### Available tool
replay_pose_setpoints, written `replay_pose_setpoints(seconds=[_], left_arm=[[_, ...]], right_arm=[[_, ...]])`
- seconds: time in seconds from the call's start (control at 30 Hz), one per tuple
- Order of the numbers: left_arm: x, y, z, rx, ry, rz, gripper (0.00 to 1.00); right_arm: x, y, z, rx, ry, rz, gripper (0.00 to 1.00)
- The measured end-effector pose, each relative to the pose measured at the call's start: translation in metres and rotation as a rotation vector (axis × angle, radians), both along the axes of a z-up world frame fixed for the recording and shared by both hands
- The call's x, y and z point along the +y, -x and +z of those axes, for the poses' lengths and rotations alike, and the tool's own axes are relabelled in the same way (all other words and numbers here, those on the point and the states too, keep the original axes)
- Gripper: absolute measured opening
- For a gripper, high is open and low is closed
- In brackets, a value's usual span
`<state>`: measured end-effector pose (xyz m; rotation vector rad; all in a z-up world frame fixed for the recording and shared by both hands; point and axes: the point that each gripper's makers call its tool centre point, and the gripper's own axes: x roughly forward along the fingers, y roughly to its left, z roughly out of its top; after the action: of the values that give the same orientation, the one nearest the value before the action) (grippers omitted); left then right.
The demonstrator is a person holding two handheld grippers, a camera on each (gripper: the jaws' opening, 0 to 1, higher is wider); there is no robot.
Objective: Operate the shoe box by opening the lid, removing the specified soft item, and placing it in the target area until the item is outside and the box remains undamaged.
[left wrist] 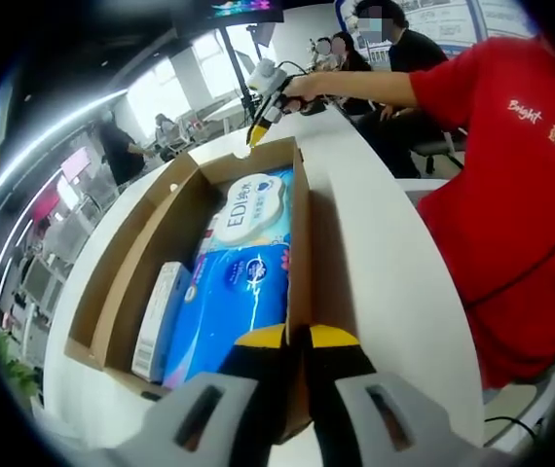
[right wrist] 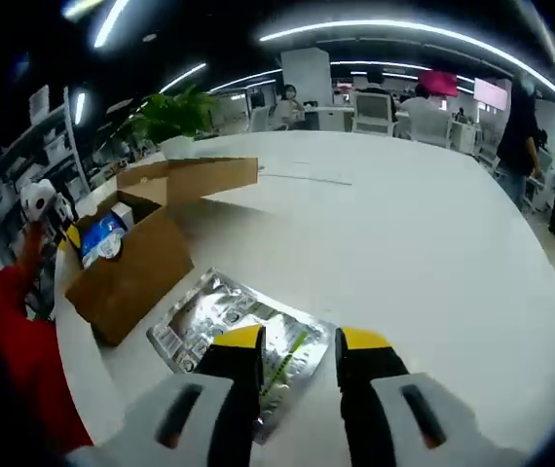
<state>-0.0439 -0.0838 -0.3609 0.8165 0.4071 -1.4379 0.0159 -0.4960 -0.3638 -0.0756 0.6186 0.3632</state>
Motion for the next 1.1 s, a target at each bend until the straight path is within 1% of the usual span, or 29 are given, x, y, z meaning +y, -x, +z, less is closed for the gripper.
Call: replay_pose_setpoints(seconds=[0.03,0.07,0.1,0.13,0.17,0.23,0.27,0.33,0.4,0.43,0.47,0.5,0.53,0.57,0.6,0.63,0.67,0.73,0.77,0.9,0.97,1.1], left_arm=[[0.000,0.000,0.000,0.001,0.000,0.000,0.06],[0.000,0.000,0.000,0.001,0.000,0.000,0.06],[0.000,0.000,0.000,0.000,0.000,0.000,0.06],[0.000,0.000,0.000,-0.002,0.001,0.000,0.06],[0.000,0.000,0.000,-0.004,0.002,-0.001,0.06],[0.000,0.000,0.000,-0.006,0.003,-0.001,0.06],[0.000,-0.001,0.000,-0.008,0.004,0.000,0.06],[0.002,-0.001,-0.001,-0.010,0.005,0.000,0.06],[0.000,-0.001,0.000,-0.012,0.006,-0.001,0.06],[0.001,-0.001,-0.001,-0.011,0.006,-0.001,0.06],[0.002,-0.001,-0.001,-0.010,0.005,-0.001,0.06],[0.001,-0.001,-0.001,-0.009,0.005,0.000,0.06],[0.001,-0.001,-0.001,-0.009,0.004,0.000,0.06],[0.002,-0.002,-0.002,-0.008,0.004,0.000,0.06],[0.002,-0.002,-0.002,-0.010,0.005,0.000,0.06],[0.002,-0.002,-0.002,-0.011,0.005,0.000,0.06],[0.001,-0.002,-0.001,-0.013,0.006,-0.001,0.06],[0.001,-0.002,-0.001,-0.012,0.005,0.001,0.06],[0.001,-0.002,-0.001,-0.010,0.004,0.002,0.06],[0.001,-0.002,-0.001,-0.006,0.002,0.004,0.06],[0.001,-0.002,-0.002,-0.003,0.000,0.006,0.06],[0.001,-0.002,-0.001,0.000,-0.002,0.006,0.06]], right_arm=[[0.003,-0.002,0.005,-0.034,0.009,0.008,0.32],[0.011,-0.001,0.012,-0.067,0.011,0.013,0.34],[0.014,-0.001,0.015,-0.081,0.006,0.008,0.36],[0.015,-0.006,0.020,-0.128,-0.004,0.012,0.40],[0.018,-0.007,0.024,-0.151,-0.008,0.011,0.43],[0.032,-0.003,0.030,-0.172,-0.007,0.001,0.49],[0.029,-0.005,0.027,-0.172,-0.008,-0.007,0.49],[0.038,-0.003,0.026,-0.186,-0.014,-0.022,0.49],[0.047,0.000,0.019,-0.177,-0.010,-0.016,0.50],[0.048,0.002,0.013,-0.158,0.006,-0.021,0.50],[0.049,0.003,0.008,-0.156,0.041,-0.025,0.50],[0.048,0.002,0.007,-0.173,0.076,-0.023,0.50],[0.049,0.001,0.006,-0.185,0.090,-0.024,0.51],[0.052,0.001,0.000,-0.179,0.090,-0.031,0.51],[0.055,0.001,-0.005,-0.160,0.077,-0.020,0.51],[0.058,0.001,-0.008,-0.155,0.057,-0.014,0.52],[0.066,0.003,-0.009,-0.147,0.023,0.000,0.54],[0.069,0.002,-0.016,-0.139,-0.004,0.001,0.60],[0.070,0.001,-0.018,-0.139,-0.005,0.002,0.61],[0.070,0.002,-0.020,-0.138,0.023,-0.001,0.61],[0.069,0.002,-0.024,-0.131,0.009,-0.006,0.61],[0.072,0.002,-0.023,-0.136,-0.019,-0.010,0.61]])
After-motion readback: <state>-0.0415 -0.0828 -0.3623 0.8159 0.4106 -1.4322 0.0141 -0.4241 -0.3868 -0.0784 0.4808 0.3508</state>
